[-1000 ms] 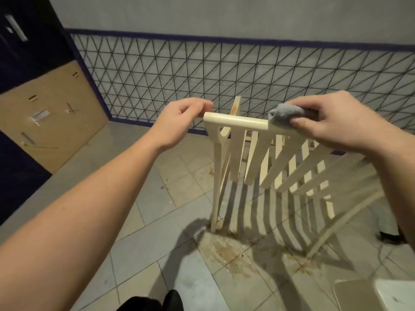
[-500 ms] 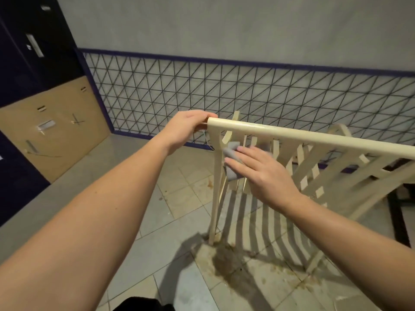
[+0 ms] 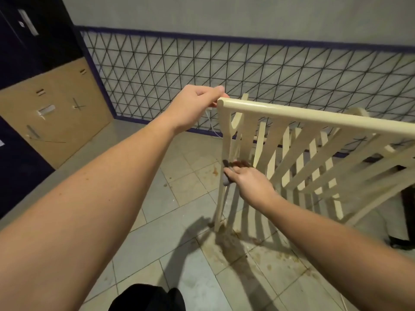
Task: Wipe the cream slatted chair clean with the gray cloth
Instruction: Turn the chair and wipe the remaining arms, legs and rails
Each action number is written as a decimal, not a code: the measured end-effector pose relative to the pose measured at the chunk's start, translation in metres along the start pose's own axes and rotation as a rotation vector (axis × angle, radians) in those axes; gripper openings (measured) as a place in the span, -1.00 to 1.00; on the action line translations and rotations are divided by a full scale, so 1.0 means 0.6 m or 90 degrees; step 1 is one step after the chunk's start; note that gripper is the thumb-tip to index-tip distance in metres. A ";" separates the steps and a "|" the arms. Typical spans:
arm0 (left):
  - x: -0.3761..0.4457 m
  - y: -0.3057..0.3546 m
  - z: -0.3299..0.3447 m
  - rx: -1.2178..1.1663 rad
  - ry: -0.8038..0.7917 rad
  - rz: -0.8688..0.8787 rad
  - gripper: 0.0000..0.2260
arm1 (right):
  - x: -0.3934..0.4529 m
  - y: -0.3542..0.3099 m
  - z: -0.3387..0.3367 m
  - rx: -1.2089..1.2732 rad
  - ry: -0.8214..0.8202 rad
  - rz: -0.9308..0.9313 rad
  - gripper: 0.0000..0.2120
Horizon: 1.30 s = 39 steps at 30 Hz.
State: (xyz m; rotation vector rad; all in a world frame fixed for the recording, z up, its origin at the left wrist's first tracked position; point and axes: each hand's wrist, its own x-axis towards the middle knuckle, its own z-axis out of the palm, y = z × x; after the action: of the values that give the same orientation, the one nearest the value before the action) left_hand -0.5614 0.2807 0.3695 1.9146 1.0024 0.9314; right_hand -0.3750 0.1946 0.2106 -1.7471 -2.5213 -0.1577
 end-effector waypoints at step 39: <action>-0.027 0.112 0.106 0.490 0.027 0.012 -0.67 | -0.371 0.315 -0.225 0.737 0.727 0.825 -0.59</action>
State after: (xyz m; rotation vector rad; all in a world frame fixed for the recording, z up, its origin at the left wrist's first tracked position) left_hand -0.4935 0.2214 0.3954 2.5280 1.5200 0.6354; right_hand -0.1200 0.0368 0.3268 -1.5281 -0.2623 0.2613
